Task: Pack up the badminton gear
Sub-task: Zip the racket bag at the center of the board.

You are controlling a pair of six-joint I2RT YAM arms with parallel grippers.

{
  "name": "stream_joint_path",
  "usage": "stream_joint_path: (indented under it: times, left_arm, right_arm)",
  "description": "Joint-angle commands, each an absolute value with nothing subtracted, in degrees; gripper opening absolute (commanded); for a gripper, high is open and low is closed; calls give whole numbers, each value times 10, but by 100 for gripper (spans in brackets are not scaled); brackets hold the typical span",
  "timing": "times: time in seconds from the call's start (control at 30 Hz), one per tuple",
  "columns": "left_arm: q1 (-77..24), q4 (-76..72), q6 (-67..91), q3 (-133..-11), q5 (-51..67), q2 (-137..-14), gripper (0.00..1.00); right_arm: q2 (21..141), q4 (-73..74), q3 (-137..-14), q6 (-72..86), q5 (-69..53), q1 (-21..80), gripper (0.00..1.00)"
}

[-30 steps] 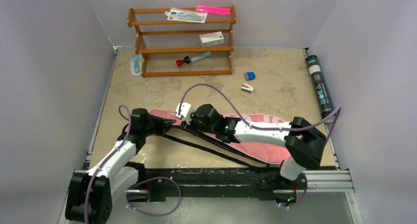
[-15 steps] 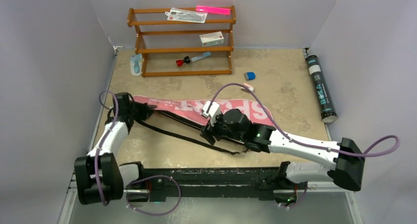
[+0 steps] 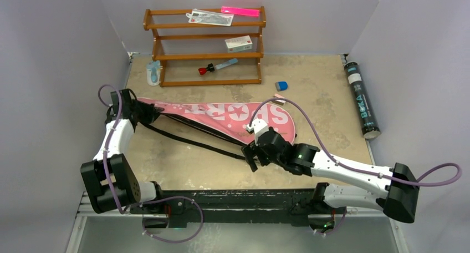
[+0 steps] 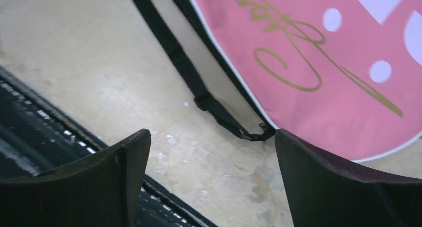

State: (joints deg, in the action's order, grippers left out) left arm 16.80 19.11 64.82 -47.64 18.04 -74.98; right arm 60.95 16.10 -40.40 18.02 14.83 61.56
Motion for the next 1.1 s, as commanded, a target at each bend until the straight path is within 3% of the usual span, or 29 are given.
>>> stream_joint_path:
  times: [0.0, 0.17, 0.43, 0.67, 0.7, 0.77, 0.83, 0.9, 0.97, 1.0, 1.03, 1.07]
  left_arm:
    - [176, 191, 605, -500, 190, -733, 0]
    - [178, 201, 591, -511, 212, -736, 0]
    - [179, 213, 586, -515, 212, -729, 0]
    - [179, 211, 592, -512, 217, -731, 0]
    - [180, 212, 592, -512, 218, -732, 0]
    - [180, 208, 593, -507, 219, -733, 0]
    - [180, 202, 599, -499, 220, -732, 0]
    - [180, 201, 605, -493, 229, -732, 1]
    - [180, 198, 612, -487, 253, -730, 12]
    - [180, 194, 617, -481, 267, -727, 21]
    - [180, 191, 623, -473, 279, -721, 36]
    - [180, 191, 630, -464, 287, -712, 43]
  right_arm:
    - [635, 205, -444, 180, 219, 606, 96]
    - [681, 158, -473, 127, 199, 611, 97]
    - [800, 87, -518, 26, 278, 650, 79]
    - [895, 45, -544, -40, 381, 667, 71]
    - [908, 44, -549, -44, 392, 668, 68]
    - [929, 46, -561, -45, 405, 669, 53]
    - [937, 47, -569, -46, 398, 671, 20]
    - [926, 41, -570, -45, 371, 674, 1]
    - [904, 36, -566, -38, 343, 673, 0]
    - [892, 32, -563, -35, 329, 674, 0]
    - [878, 29, -559, -35, 314, 673, 0]
    - [867, 27, -557, -35, 300, 673, 0]
